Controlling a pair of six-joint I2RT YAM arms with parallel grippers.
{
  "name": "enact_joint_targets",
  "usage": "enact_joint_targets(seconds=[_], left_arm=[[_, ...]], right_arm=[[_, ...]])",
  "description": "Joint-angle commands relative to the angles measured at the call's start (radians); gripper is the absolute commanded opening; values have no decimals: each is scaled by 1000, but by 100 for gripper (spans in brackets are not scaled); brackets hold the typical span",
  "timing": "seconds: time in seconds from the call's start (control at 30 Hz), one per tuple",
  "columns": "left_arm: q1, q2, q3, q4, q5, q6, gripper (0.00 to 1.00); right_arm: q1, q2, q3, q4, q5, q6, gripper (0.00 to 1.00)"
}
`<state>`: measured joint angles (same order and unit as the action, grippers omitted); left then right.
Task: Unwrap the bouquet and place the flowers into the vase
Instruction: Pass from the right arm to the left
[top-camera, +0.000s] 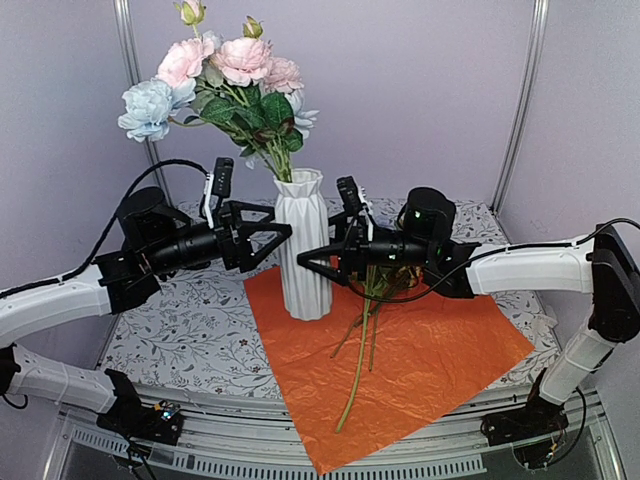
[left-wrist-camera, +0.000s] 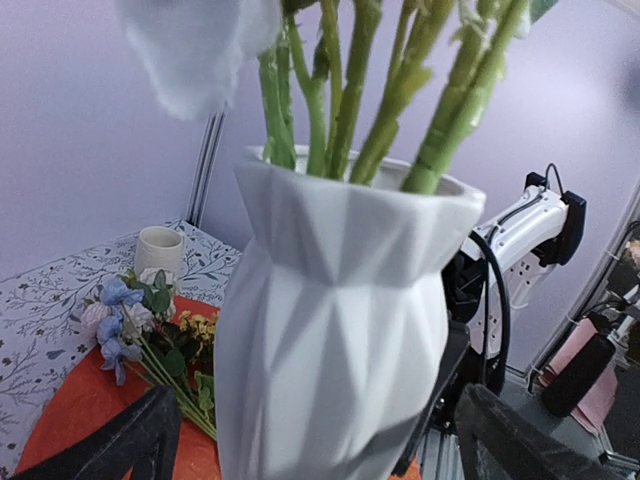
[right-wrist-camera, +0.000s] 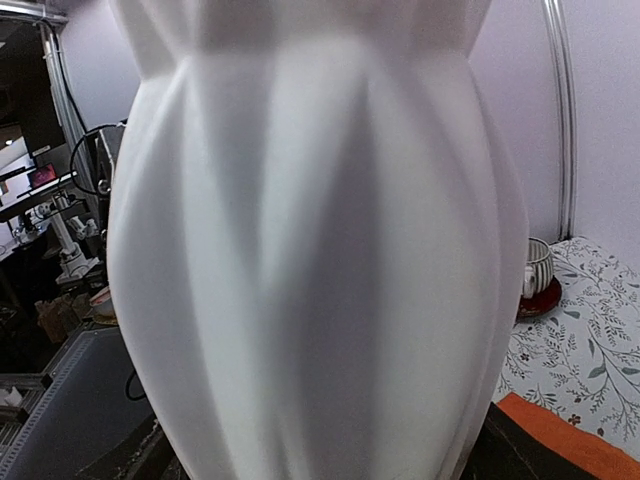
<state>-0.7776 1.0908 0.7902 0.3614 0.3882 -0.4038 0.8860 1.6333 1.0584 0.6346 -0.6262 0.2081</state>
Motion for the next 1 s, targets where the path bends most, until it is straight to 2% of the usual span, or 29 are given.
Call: enact_joint_targets(seconds=[0.0,0.53,0.73,0.97], left_arm=[[-23,36,47,71,55,13,98],[-73,130,99,85,154,71,97],[-76,144,107,83,155,87,84],[-76,142,99,87,138,87,62]], right_arm=[[10,-37,18,173,-49,0,53],[15,-29,15,166,-92,26,53],[15,-25,13,162,-98,20,53],[15,-27,-2,156,-85,7,61]])
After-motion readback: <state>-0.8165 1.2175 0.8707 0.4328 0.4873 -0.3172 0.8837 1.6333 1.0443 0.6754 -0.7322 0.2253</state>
